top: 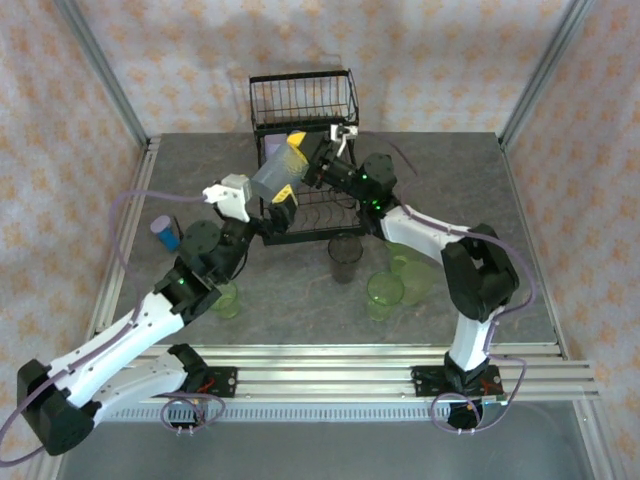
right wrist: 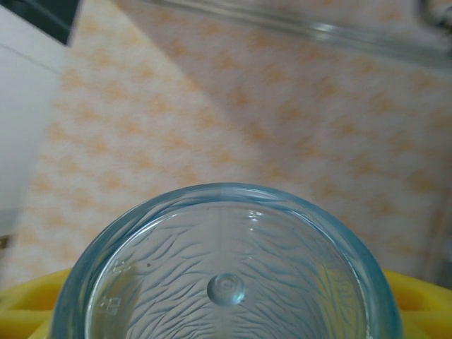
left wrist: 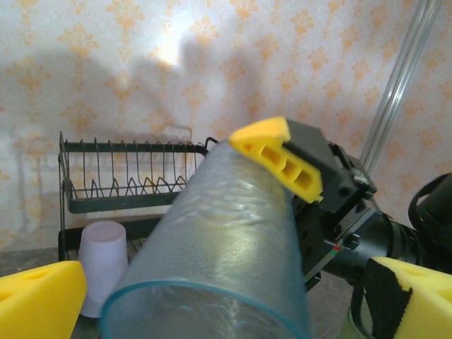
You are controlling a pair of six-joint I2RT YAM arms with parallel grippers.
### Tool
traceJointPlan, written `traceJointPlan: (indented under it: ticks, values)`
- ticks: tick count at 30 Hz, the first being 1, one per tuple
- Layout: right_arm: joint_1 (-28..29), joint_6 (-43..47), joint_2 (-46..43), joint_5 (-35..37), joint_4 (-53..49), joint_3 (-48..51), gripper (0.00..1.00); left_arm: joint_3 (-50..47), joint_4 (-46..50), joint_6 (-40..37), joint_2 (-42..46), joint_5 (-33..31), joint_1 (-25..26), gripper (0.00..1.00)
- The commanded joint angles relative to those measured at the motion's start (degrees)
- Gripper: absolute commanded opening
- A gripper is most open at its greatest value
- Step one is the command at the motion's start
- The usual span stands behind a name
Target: Load the cups into the dish rack
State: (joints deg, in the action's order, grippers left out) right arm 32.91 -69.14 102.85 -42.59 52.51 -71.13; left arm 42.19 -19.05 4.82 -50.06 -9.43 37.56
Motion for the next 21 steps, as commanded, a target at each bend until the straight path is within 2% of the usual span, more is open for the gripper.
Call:
traceJointPlan:
  ticks: [1, 4, 7, 10, 13, 21]
  values:
    - [-1.57, 23.40, -7.07, 5.19, -19.00, -0.19, 0.47, -1.71, 2.87, -1.30, 5.51, -0.71, 0.23, 0.99]
    - [-0.62, 41.88, -8.72, 14.36, -35.98, -2.92, 0.47, -2.11, 8.83, -0.87, 9.73, -3.43, 0.24, 1.00]
    - [0.60, 52.85, -7.75, 25.55, -42.57, -4.35, 0.47, -3.30, 13.73, 0.52, 13.69, -8.68, 0.23, 0.99]
    - [2.52, 63.22, -4.66, 34.58, -42.69, -5.28, 0.47, -5.58, 16.88, 2.53, 17.39, -13.81, 0.23, 0.99]
    - [3.81, 71.61, 0.00, 40.40, -39.68, -6.44, 0.47, -7.50, 19.26, 4.31, 20.60, -16.51, 0.23, 1.00]
    - [4.10, 80.45, 11.04, 44.26, -26.56, -9.56, 0.47, -8.09, 24.56, 5.42, 25.25, -18.88, 0.23, 0.99]
